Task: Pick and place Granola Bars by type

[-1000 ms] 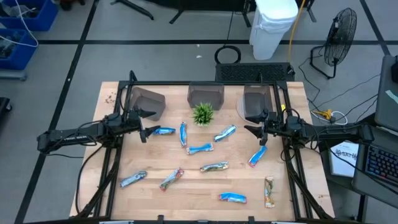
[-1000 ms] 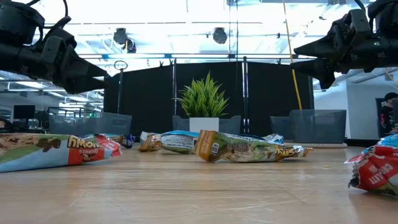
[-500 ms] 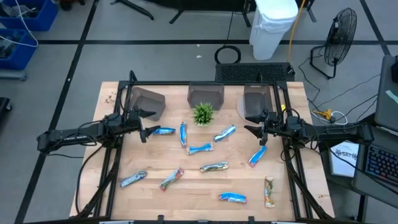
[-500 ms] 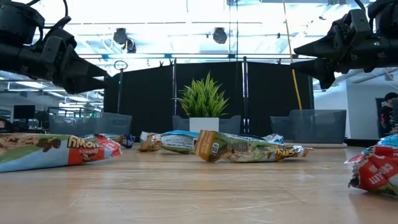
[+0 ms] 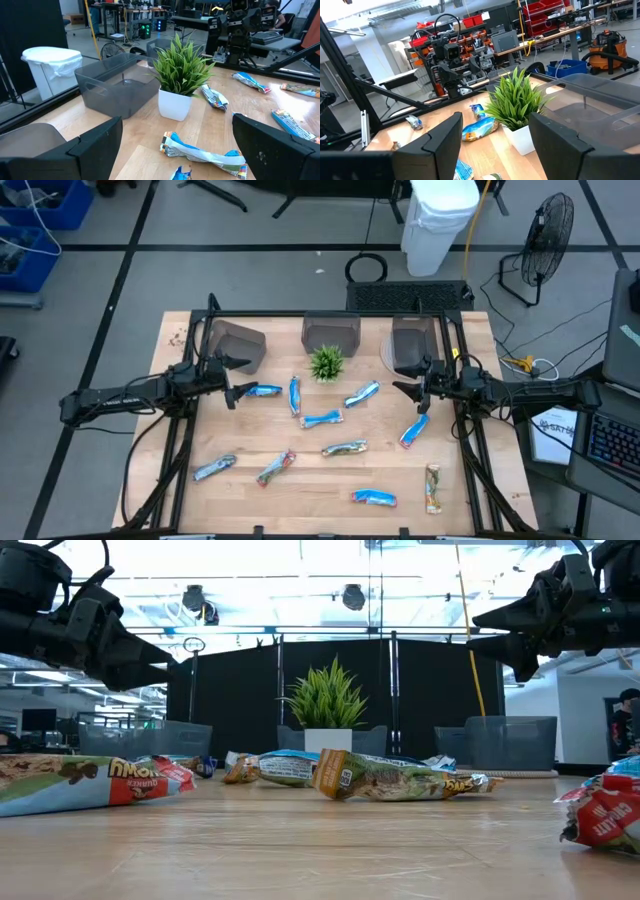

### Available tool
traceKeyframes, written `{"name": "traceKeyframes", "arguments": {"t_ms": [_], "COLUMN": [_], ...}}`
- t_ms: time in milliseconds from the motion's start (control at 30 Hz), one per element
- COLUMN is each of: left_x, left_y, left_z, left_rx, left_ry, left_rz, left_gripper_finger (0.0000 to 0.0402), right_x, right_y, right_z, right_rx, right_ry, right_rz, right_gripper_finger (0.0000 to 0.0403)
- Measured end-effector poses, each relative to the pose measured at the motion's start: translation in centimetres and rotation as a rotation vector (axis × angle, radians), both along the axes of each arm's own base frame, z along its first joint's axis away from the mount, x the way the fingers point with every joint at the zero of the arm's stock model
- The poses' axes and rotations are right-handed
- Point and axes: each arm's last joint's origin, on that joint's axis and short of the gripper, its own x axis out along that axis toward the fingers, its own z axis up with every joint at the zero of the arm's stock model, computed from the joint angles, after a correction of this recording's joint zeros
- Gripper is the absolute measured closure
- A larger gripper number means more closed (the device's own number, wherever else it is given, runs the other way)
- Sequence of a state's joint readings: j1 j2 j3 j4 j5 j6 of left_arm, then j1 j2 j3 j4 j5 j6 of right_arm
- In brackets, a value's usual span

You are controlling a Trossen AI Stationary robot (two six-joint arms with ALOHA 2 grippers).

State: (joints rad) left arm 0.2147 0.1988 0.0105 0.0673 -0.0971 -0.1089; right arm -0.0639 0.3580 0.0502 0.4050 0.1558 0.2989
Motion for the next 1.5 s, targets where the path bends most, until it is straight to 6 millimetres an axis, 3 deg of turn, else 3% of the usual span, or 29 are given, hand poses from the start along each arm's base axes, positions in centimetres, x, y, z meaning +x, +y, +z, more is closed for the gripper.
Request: {"name": "traceKeyframes", "arguments": {"t_ms": [1500], "left_x": [0.0], "left_y": [0.0], "left_z": [0.0], "left_rx": [0.0], "left_ry": [0.0], "left_rz": [0.0], "left_gripper_finger": [0.0027], "right_x": [0.0], "right_y": [-0.01], "right_z": [0.08], "right_rx": [0.04], "right_ry": [-0.018], "right_rz": [0.0], "right_gripper_finger": [0.0181]}}
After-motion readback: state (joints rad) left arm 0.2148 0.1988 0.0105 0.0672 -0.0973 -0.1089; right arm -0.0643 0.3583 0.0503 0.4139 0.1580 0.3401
